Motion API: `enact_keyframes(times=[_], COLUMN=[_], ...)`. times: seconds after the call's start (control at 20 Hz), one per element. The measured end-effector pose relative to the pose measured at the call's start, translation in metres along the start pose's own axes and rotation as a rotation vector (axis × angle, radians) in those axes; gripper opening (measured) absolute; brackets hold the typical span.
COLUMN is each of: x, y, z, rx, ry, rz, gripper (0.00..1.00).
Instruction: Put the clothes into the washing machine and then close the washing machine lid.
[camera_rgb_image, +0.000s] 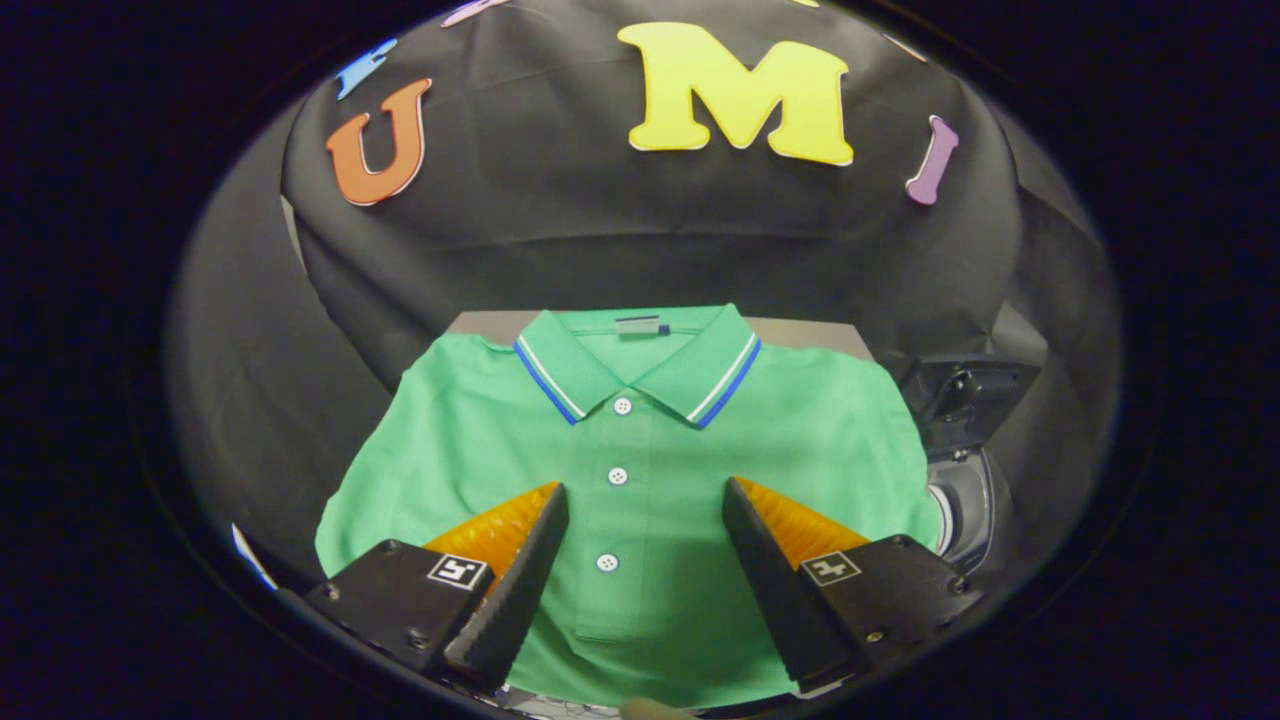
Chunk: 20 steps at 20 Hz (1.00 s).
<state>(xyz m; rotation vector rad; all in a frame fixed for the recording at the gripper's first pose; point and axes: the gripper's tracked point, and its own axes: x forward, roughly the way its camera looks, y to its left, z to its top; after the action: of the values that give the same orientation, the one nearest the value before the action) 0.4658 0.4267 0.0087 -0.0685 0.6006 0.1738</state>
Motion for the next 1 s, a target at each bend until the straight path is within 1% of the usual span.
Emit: enact_keyframes(times=[0.35,0.5,0.55,0.7,0.85,1.0], x=[-0.001,0.001,0.002,0.002,0.003,0.000], y=[-0.001,0.000,0.000,-0.006,-0.011,-0.013], z=[0.000,0.001,0.005,0.004,0.007,0.007], rx=[0.014,-0.014,-0.019,-0.006,0.032,0.066], ry=[0.023,0.035,0.033,0.022,0.031,0.029], rz=[-0.011,0.010,0.017,0.023,0.049,0.105], gripper=[0.98,0.94,0.83,0.39,0.12,0.08])
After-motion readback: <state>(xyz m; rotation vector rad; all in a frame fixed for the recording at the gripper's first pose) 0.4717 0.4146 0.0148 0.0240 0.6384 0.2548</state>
